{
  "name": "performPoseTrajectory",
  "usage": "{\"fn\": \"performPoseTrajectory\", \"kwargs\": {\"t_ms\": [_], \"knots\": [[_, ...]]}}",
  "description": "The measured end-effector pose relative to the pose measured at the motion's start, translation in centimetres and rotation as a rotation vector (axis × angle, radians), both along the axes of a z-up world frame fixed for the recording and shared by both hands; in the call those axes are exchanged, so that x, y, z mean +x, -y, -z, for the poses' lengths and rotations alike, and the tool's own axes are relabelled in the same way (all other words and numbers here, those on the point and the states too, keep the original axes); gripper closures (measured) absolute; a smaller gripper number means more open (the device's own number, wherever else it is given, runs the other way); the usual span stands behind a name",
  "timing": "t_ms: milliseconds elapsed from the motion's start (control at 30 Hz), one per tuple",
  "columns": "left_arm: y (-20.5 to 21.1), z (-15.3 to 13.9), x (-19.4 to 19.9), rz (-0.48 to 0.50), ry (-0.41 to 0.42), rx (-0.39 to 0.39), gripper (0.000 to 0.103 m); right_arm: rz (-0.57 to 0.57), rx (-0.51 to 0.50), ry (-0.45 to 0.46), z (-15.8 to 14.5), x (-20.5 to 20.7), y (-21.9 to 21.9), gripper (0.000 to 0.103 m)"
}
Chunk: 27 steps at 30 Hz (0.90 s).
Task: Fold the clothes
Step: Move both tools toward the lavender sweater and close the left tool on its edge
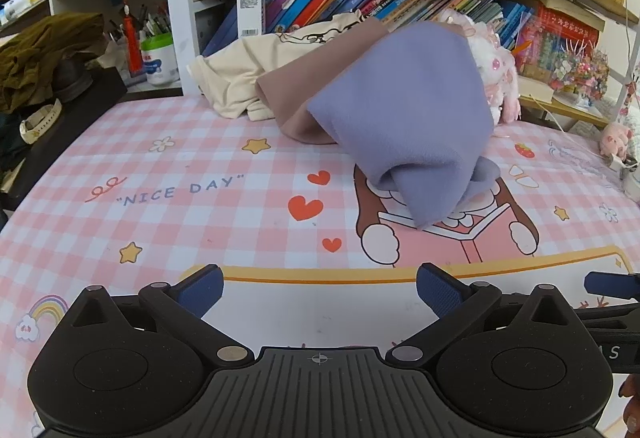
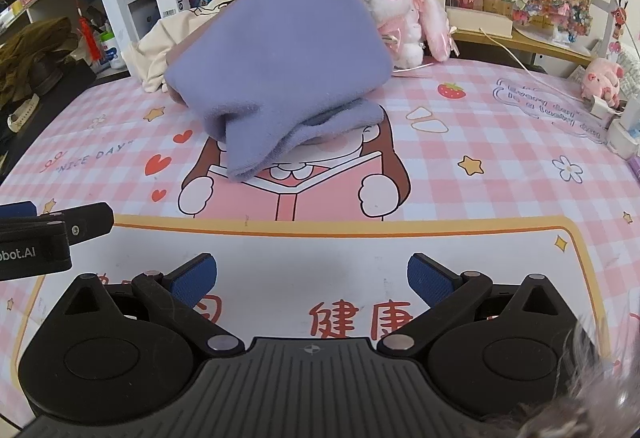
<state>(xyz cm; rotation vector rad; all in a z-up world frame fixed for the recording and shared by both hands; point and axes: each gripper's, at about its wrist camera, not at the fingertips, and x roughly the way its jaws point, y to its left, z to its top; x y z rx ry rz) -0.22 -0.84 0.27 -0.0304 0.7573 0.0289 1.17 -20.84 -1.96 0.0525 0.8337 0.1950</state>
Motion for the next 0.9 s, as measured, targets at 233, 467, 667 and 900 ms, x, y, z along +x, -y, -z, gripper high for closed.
{"fn": "performPoseTrajectory", "kwargs": {"t_ms": [233, 467, 667, 900], "knots": [[1.4, 0.6, 0.0, -0.025, -0.023, 0.015, 0.000, -0.040, 0.008, -0.019, 0.6, 0.5, 1.2, 0.000], [3.6, 1.1, -0.2, -0.033, -0.043, 0.030, 0.000, -0.054, 0.028, -0.045, 1.4, 1.1, 3.3, 0.000], [5.1, 1.4, -0.4, -0.034, -0.052, 0.008, 0.000, -0.072, 0.050, -0.055, 1.7, 1.7, 4.9, 0.000], [6.8, 1.2, -0.3, -0.051, -0.032, 0.038, 0.000, -0.085, 0.092, -0.052, 1.9, 2.2, 6.8, 0.000]]}}
